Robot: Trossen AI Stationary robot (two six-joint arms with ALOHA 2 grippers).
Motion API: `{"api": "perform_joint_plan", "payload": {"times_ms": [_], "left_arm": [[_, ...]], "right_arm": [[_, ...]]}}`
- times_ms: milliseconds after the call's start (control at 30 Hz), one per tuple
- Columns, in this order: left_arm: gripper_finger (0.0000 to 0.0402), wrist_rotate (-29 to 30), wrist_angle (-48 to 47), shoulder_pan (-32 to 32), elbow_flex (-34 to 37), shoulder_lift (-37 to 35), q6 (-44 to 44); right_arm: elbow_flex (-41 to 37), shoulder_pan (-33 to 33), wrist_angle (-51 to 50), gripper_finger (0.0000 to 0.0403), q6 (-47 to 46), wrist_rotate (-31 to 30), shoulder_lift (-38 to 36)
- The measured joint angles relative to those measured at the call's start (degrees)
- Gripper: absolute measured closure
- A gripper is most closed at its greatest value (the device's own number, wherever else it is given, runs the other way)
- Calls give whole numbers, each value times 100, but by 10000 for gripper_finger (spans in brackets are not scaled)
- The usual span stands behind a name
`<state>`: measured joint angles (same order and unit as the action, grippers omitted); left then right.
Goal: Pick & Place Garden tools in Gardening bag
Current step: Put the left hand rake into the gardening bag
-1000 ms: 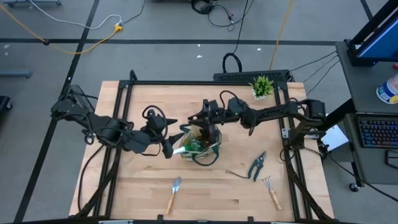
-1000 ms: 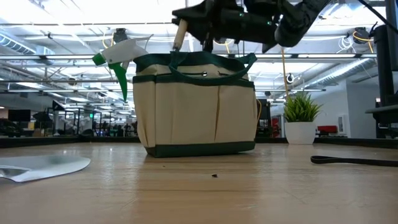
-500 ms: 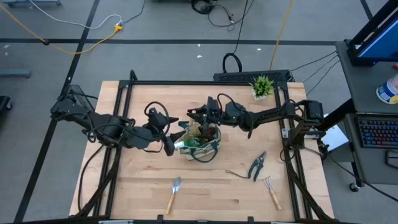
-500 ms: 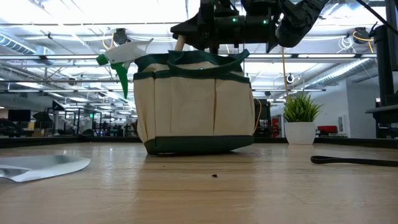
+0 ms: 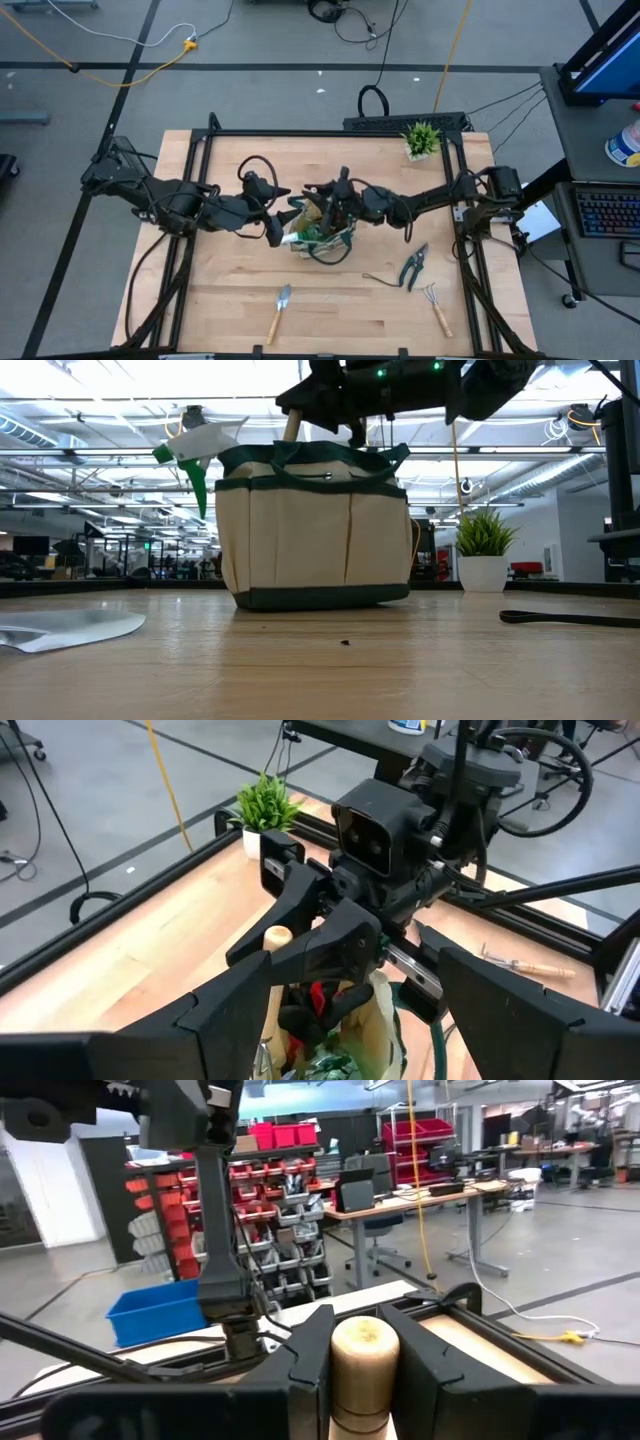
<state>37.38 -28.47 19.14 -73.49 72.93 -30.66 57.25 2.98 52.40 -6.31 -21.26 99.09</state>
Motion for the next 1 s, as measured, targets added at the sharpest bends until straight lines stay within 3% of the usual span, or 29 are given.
{"api": "perform_joint_plan", "payload": {"times_ms": [433,700,1000], "left_arm": [[107,-305,0,0,0,4,-336],[107,-476,4,0,4,61,-211],[107,-700,0,0,9,110,-115]], "right_arm": [[-2,346,453,348,-251,-1607,29],[0,466,1196,348,-505,-1999,682],[8,674,1215,348,-79,-2799,863]]}}
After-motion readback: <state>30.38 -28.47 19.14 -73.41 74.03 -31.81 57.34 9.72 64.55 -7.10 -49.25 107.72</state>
